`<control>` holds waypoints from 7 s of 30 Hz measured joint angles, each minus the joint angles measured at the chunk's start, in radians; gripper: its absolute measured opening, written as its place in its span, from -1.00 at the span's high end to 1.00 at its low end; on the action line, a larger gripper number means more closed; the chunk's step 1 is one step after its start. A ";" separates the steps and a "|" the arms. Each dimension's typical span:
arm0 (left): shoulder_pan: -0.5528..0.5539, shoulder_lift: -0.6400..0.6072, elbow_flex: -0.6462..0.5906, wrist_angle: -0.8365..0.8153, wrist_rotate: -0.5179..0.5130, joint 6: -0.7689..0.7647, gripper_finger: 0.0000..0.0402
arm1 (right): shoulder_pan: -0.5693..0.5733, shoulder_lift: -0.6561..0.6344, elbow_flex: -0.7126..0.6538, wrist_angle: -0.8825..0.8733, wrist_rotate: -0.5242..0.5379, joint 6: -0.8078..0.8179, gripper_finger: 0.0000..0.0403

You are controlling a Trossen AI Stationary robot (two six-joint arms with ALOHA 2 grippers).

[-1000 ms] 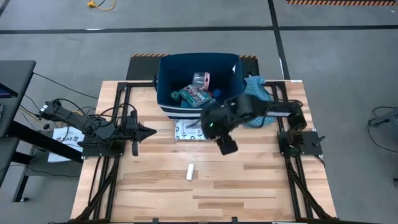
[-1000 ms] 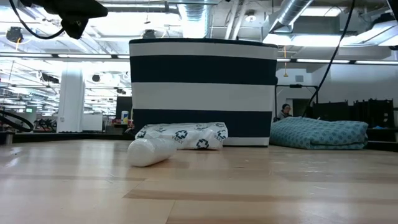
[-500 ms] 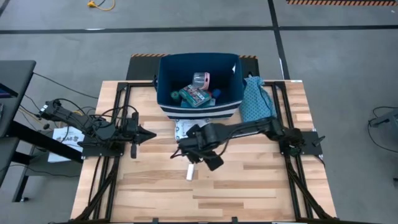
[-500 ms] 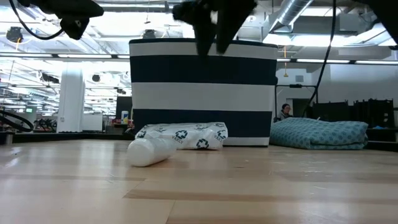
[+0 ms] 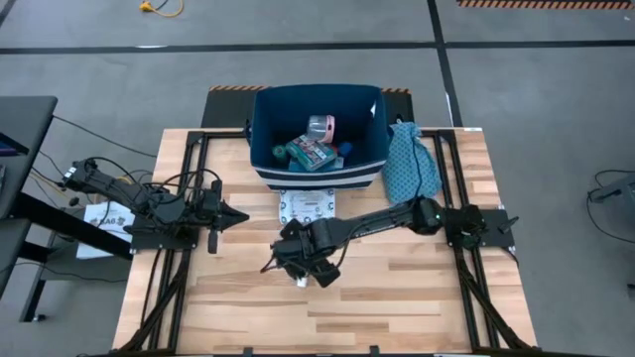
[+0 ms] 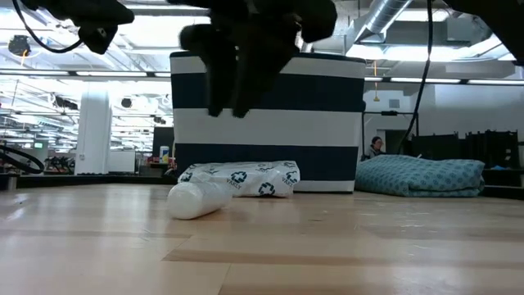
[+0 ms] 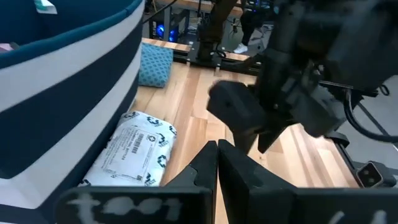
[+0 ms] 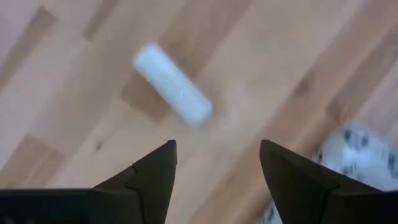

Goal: Pick & place medical supplies in basket/bin
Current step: Put the white rolled gauze into the blue bin, then put the white mailer bag into the blue bin

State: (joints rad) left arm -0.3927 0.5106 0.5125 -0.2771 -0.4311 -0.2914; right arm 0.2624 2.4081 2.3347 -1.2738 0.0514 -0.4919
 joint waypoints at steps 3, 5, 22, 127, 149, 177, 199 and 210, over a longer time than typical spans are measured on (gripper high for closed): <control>0.000 0.000 0.000 -0.002 0.008 -0.010 1.00 | 0.026 0.003 -0.004 0.043 0.002 -0.038 -0.10; 0.000 0.000 0.000 -0.004 0.008 -0.017 1.00 | 0.043 0.002 -0.002 0.088 0.002 -0.071 -0.10; 0.000 0.000 0.000 -0.005 0.109 -0.054 1.00 | 0.054 0.103 -0.003 0.152 0.006 -0.193 -0.10; 0.000 0.000 0.000 -0.027 -0.187 -0.018 1.00 | -0.730 0.003 0.009 0.702 -0.235 0.404 0.80; 0.000 0.000 0.000 -0.026 -0.176 -0.018 1.00 | -0.723 -0.015 0.014 0.648 -0.232 0.463 -0.17; 0.000 0.000 0.000 -0.031 -0.123 -0.019 1.00 | -0.543 -0.563 0.007 -0.302 -0.180 0.667 0.14; 0.000 0.000 0.000 -0.020 -0.125 -0.052 1.00 | -0.174 -1.143 -1.232 0.327 -0.026 1.136 0.38; 0.000 0.000 0.000 -0.019 -0.098 -0.070 1.00 | -0.103 -1.114 -1.823 1.563 0.271 1.629 0.35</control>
State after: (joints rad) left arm -0.3929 0.5108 0.5125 -0.2960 -0.5293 -0.3611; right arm 0.1596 1.2942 0.5116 0.2888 0.3229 1.1373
